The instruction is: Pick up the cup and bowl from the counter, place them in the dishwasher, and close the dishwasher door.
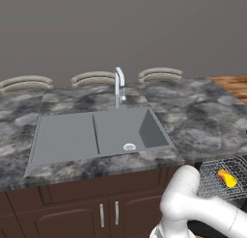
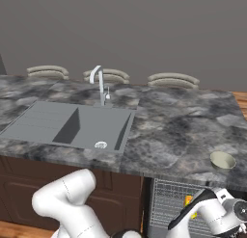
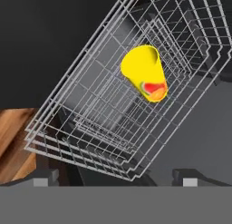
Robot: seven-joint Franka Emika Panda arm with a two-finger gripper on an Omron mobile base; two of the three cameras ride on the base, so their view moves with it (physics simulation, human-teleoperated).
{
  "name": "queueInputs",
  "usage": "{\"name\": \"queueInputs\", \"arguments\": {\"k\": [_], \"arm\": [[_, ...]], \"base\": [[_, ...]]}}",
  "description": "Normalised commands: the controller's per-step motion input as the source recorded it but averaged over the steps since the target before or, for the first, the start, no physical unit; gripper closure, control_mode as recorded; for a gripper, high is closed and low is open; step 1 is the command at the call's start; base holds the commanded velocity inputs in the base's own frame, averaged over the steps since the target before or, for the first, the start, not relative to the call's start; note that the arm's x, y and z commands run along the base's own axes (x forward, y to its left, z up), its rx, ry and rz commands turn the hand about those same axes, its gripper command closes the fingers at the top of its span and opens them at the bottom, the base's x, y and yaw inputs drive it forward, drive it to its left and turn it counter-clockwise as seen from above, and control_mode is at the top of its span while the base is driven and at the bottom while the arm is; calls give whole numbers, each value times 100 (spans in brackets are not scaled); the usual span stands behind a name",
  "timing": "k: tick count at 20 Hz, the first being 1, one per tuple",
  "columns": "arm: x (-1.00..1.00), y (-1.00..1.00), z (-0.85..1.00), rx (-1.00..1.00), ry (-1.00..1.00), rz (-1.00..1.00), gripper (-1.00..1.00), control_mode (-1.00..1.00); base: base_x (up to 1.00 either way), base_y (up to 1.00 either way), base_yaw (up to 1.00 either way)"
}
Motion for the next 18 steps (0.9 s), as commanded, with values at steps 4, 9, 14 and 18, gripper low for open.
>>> {"name": "queueInputs", "arguments": {"k": [4, 9, 14, 18], "arm": [[-3, -35, 68, 5, -4, 0, -100, -100], [0, -33, 71, 5, -4, 0, -100, -100], [0, -20, 64, 5, -4, 0, -100, -100], [0, -4, 43, 3, -1, 0, -100, -100]], "base": [[0, 0, 0], [0, 0, 0], [0, 0, 0], [0, 0, 0]]}}
